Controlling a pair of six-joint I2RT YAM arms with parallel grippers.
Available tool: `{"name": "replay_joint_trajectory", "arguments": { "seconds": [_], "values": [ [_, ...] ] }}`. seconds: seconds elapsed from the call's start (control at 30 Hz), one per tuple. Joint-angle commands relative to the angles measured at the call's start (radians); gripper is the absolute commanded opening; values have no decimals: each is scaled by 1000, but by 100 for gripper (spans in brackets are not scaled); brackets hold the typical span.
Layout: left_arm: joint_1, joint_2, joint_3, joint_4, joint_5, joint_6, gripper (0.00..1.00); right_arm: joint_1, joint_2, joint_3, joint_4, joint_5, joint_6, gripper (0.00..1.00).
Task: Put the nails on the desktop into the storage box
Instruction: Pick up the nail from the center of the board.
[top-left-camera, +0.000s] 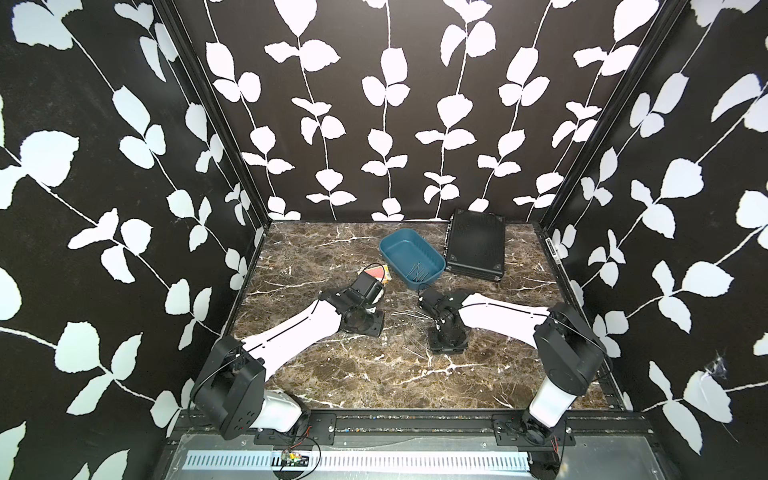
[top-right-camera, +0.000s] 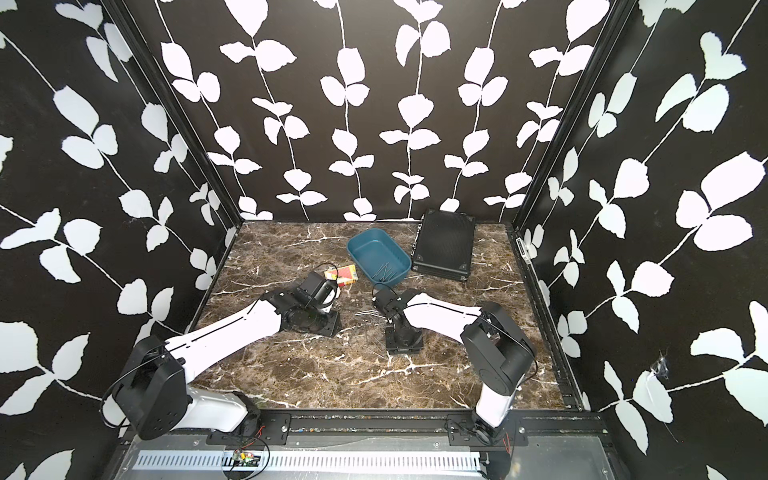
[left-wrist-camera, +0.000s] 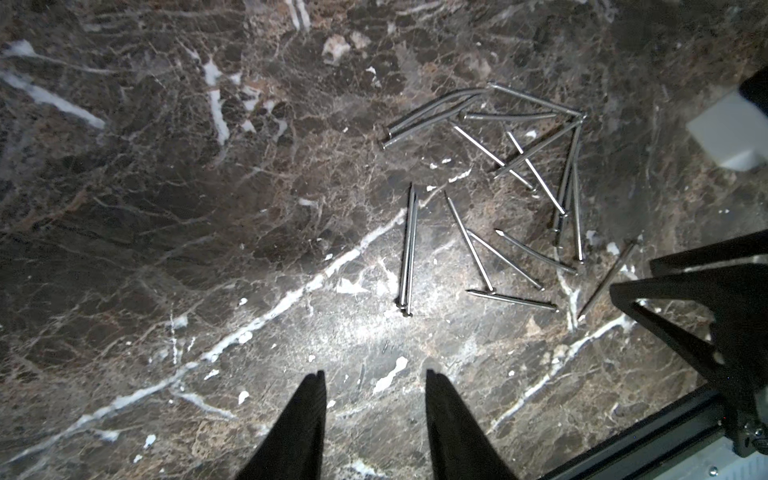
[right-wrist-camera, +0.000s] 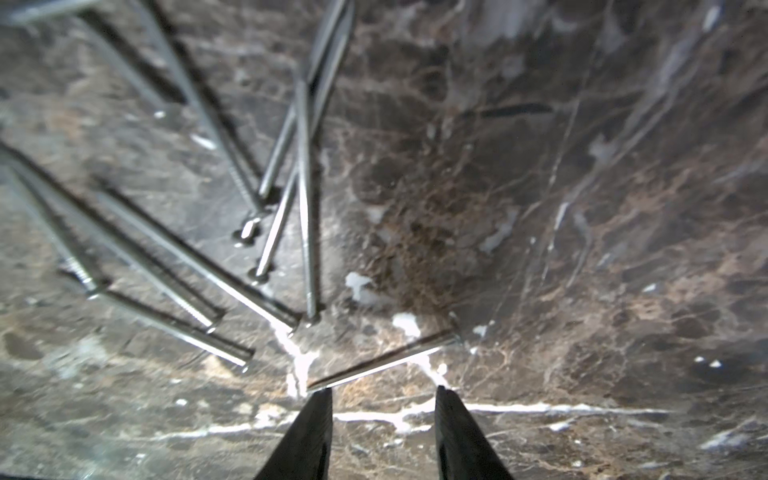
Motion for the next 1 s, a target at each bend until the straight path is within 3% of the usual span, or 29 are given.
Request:
{"name": "replay_joint_trajectory", "arguments": {
  "seconds": [0.0,0.17,0.3,0.37,0.47,0.53,0.67,0.97],
  "values": [
    [-5,1,14,14,15,-5,42,0,-8,19,-21,-7,-11,44],
    [-4,-15,9,-4,7,1,42,-1,-18,-15,-38,-10,-7,44],
    [-4,-26,-4,-4,7,-2,42,-5,-114,-74,-52,-6,-8,45],
    [-5,-19,-2,0,21,-5,42,-4,-184,-98,7,-50,-74,46],
    [-5,5,15,-9,36,3,42,-2,-251,-125,65,-110,-254,47],
    [-4,16,22,-9,39,5,42,1,-269,-107,8,-71,-410,47],
    [-5,18,23,5,46,-8,42,10,-287,-99,-13,-122,-703,47],
    [-5,-41,2,-5,21,-24,42,90,-200,48,-161,6,-1087,48]
  ]
}}
